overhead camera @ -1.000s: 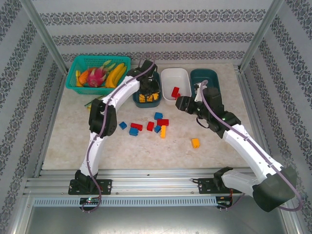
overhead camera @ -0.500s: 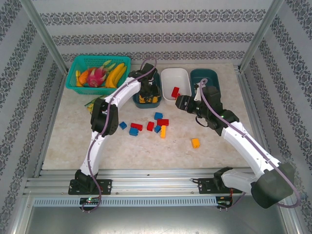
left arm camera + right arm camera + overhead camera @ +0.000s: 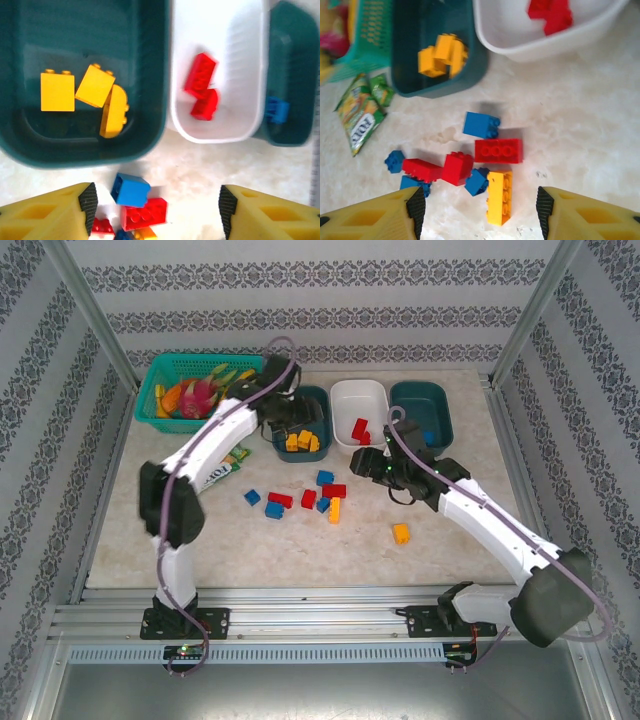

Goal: Sort the legos into containers by color

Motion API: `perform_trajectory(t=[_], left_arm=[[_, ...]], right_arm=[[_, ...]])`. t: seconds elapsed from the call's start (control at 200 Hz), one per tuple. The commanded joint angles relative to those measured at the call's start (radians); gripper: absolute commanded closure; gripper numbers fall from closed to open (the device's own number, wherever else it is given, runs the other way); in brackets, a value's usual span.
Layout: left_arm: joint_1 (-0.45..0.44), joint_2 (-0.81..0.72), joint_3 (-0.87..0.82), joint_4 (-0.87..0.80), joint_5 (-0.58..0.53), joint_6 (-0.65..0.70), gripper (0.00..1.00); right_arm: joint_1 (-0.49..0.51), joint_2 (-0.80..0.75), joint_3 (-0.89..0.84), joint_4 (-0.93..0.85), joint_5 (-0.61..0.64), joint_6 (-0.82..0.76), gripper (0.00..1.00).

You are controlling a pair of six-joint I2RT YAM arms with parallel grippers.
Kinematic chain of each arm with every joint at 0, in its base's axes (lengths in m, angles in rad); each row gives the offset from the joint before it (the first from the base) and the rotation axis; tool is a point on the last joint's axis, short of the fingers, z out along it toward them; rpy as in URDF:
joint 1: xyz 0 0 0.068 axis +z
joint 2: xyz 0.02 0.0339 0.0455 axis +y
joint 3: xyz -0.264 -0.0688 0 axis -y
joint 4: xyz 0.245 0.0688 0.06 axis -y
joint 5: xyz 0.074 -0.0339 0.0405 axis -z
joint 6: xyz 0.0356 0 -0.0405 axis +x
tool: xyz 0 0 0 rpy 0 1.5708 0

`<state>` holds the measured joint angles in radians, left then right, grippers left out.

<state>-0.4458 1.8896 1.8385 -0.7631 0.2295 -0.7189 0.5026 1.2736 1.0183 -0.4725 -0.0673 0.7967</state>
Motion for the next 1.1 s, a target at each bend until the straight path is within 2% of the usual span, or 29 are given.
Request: perform_trajectory(t=[0.0,0.215,0.375,0.624,0.924,1.094], left_arm=[[-0.025,-0.192,-0.22,0.153,0.016,-0.022,0.29],[-0.087,-0.57,-0.695,0.292,0.03,-0.027,0.22],[-0.09,-0.771,-0.866,0.247,0.012,-0.048,0.21],[-0.09,-0.863,-0.899,0.201,-0.009,-0.057,0.21],[-0.09,-0.867,-0.873,0.172,0.002,-0.033,0.22],[-0.09,-0.865,-0.873,0.171,0.005,-0.038,0.22]], right_arm=[[0.027,0.052,-0.003,-0.064,0.076,0.266,0.38],[0.045,0.238,0.07,-0.126,0.073,0.627,0.38],[0.054,0.368,0.109,-0.077,0.031,0.884,0.36],[0.057,0.504,0.162,-0.017,-0.019,1.123,0.35],[0.057,0.616,0.181,0.064,-0.065,1.222,0.35],[0.068,0.652,0.196,0.087,-0.065,1.262,0.41]])
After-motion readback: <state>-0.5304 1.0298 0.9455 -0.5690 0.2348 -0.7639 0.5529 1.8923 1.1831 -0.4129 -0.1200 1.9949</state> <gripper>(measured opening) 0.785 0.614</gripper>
